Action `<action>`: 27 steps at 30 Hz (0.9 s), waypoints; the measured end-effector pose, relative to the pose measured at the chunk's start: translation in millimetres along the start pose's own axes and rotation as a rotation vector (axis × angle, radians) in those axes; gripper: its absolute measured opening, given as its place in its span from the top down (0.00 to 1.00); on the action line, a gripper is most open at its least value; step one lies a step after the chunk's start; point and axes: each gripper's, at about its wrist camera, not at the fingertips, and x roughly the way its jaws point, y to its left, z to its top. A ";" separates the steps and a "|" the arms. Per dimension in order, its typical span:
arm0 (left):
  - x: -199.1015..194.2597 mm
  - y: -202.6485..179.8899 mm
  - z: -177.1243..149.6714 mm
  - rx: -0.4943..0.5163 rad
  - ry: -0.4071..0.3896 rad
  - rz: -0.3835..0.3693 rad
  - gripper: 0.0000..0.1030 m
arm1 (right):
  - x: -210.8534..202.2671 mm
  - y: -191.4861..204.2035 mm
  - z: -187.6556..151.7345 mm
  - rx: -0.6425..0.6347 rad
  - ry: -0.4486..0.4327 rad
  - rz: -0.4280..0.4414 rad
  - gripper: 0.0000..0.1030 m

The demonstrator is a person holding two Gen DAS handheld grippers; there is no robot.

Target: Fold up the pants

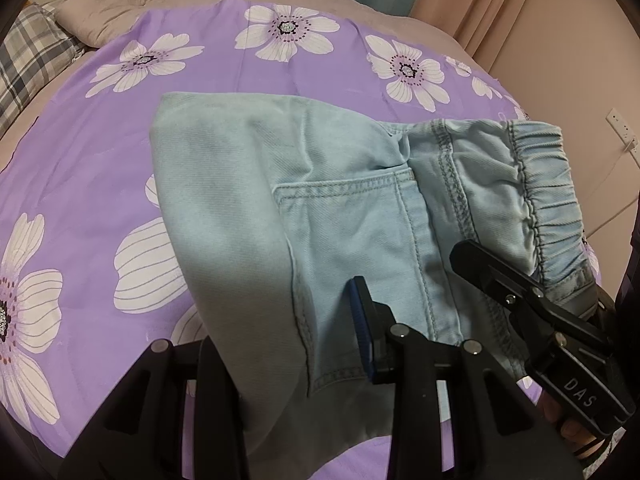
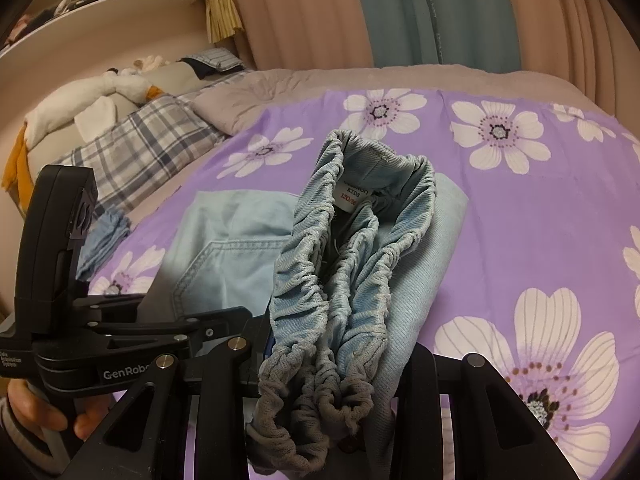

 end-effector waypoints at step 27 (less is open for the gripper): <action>13.1 6.0 25.2 0.021 -0.027 0.017 0.69 | 9.6 0.3 7.9 0.000 0.001 -0.006 0.66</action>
